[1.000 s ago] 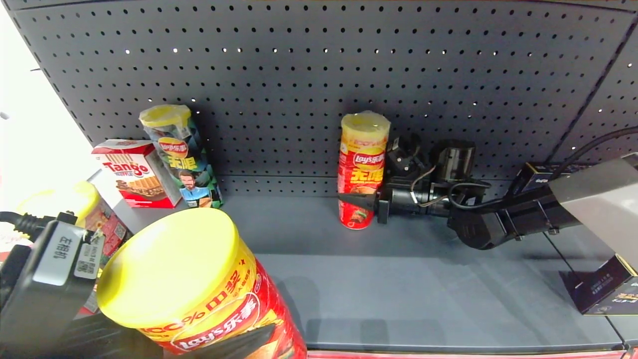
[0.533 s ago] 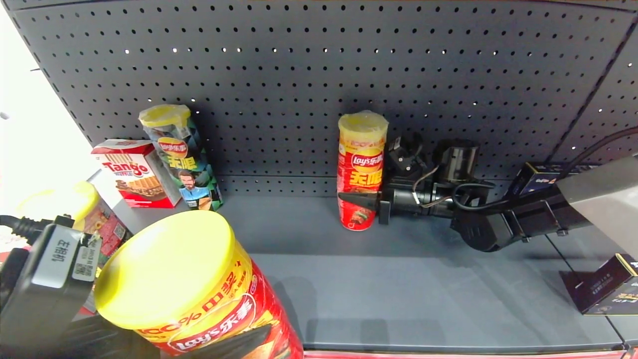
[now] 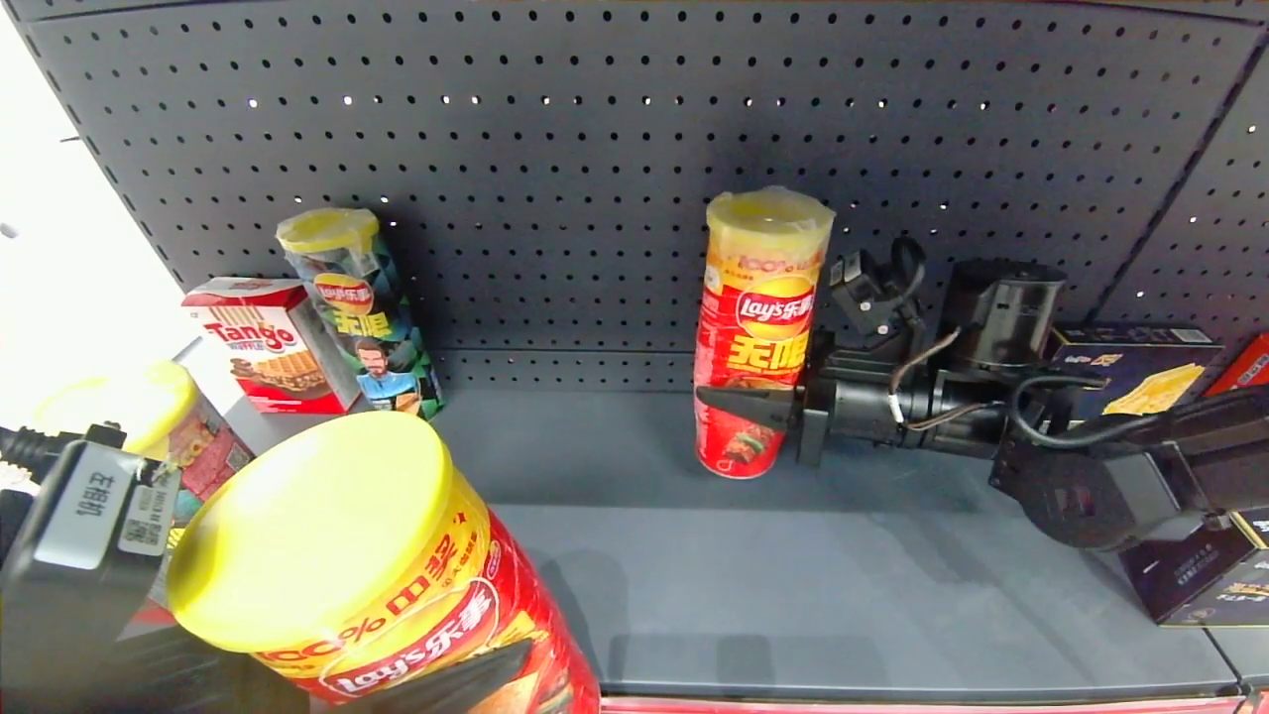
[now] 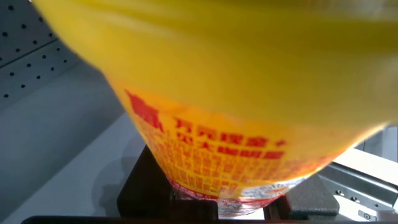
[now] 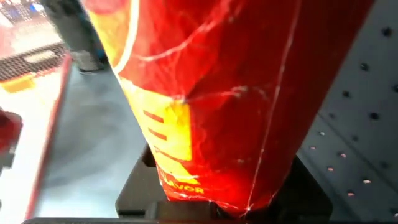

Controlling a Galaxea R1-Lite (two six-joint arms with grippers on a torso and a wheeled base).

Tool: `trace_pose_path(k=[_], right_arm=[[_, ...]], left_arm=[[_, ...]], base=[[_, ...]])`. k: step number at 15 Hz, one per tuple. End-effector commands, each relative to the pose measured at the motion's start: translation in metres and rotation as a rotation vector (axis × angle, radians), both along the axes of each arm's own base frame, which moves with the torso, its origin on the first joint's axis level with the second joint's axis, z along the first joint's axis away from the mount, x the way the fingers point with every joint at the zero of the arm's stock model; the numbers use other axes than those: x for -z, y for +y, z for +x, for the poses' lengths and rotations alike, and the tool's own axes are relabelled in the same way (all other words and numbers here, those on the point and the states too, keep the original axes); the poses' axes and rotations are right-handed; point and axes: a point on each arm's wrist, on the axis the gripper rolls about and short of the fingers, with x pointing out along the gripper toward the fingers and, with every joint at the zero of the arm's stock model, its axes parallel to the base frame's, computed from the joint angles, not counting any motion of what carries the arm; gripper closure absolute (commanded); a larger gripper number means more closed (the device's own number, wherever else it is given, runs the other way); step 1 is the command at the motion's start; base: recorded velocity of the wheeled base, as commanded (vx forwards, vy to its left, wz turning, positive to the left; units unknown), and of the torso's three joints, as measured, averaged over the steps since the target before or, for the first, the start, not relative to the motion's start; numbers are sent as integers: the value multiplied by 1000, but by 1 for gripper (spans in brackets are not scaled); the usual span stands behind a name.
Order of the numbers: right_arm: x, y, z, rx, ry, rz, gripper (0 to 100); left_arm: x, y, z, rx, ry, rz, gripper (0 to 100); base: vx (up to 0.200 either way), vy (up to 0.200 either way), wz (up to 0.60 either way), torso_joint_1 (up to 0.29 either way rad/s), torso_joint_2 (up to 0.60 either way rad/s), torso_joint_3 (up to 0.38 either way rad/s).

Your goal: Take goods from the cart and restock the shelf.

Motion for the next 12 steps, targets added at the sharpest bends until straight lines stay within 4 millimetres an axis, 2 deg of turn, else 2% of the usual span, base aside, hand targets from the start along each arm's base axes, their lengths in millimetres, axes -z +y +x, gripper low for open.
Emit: trace_pose_path(k=[1,2,4,8,12], right_arm=[[-15,0,-31,0,-29,36,100],[-13,7,-48,11,-11,61,100],[3,11,-65,31,8,59,100],[35,10,-87,29,34,38,100],[50,6,-98,16,52,21,100]], left_arm=[[-2,0,0,0,-8,-7,100],[-3,0,0,-2,-10,-9,100],[-3,0,0,-3,-9,-7,100],[-3,2,2,-22,-10,-8,100],[-3,2,2,-23,-8,-6,100]], base=[[0,0,0,0,0,0],[0,0,0,0,0,0],[0,0,0,0,0,0],[0,0,0,0,0,0],[0,0,0,0,0,0]])
